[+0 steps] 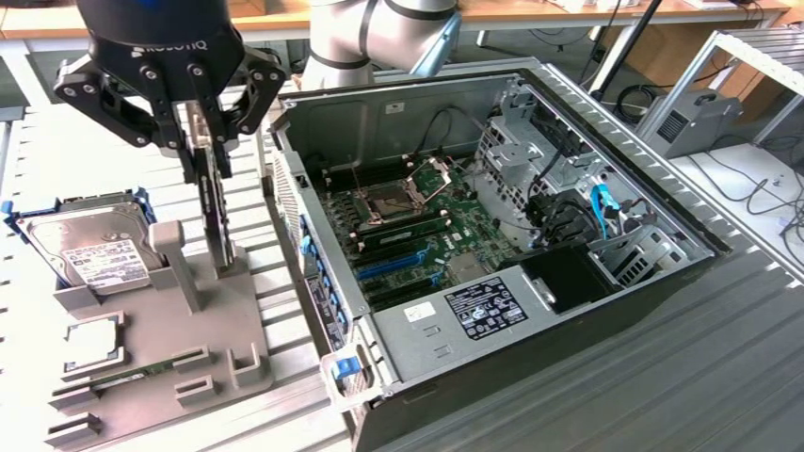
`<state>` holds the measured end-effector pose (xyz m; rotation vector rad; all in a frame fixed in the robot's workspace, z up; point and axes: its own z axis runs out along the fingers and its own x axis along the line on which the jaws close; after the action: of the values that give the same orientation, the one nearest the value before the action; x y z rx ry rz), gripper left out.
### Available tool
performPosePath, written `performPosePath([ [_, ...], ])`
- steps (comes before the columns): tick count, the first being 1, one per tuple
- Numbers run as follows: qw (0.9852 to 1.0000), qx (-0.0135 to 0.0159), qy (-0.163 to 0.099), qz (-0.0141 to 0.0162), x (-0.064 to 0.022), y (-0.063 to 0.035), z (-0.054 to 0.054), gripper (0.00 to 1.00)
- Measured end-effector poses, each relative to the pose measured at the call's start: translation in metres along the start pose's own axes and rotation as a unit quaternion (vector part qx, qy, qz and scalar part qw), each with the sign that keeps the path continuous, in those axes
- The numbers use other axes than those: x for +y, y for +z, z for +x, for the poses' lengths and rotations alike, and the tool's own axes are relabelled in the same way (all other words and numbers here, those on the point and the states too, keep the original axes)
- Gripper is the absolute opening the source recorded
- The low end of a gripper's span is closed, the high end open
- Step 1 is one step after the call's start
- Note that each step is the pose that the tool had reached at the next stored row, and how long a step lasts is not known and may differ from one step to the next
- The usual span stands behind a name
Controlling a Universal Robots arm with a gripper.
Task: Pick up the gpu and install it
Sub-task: 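Pick up the gpu and move the gpu toward the slot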
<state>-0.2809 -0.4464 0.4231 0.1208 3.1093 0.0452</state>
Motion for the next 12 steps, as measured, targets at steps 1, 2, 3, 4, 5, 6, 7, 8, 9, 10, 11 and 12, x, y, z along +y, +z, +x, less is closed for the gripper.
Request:
performPosePath([
  [1, 1.0000, 0.0000, 0.000, 0.0000, 0.0001, 0.0000, -0.001, 0.29],
  [2, 1.0000, 0.0000, 0.000, 0.0000, 0.0001, 0.0001, -0.002, 0.29],
  [3, 1.0000, 0.0000, 0.000, 0.0000, 0.0002, 0.0001, -0.003, 0.29],
  [4, 1.0000, 0.0000, 0.000, 0.0000, 0.0003, 0.0001, -0.004, 0.29],
  [5, 1.0000, 0.0000, 0.000, 0.0000, 0.0004, 0.0001, -0.005, 0.29],
  [6, 1.0000, 0.0000, 0.000, 0.0000, 0.0005, 0.0002, -0.006, 0.29],
  [7, 1.0000, 0.0000, 0.000, 0.0000, 0.0006, 0.0002, -0.007, 0.29],
  [8, 1.0000, 0.0000, 0.000, 0.0000, 0.0006, 0.0003, -0.008, 0.29],
  [9, 1.0000, 0.0000, 0.000, 0.0000, 0.0007, 0.0003, -0.009, 0.29],
  [10, 1.0000, 0.0000, 0.000, 0.0000, 0.0008, 0.0003, -0.010, 0.29],
  [11, 1.0000, 0.0000, 0.000, 0.0000, 0.0008, 0.0004, -0.011, 0.29],
  [12, 1.0000, 0.0000, 0.000, 0.0000, 0.0009, 0.0004, -0.012, 0.29],
])
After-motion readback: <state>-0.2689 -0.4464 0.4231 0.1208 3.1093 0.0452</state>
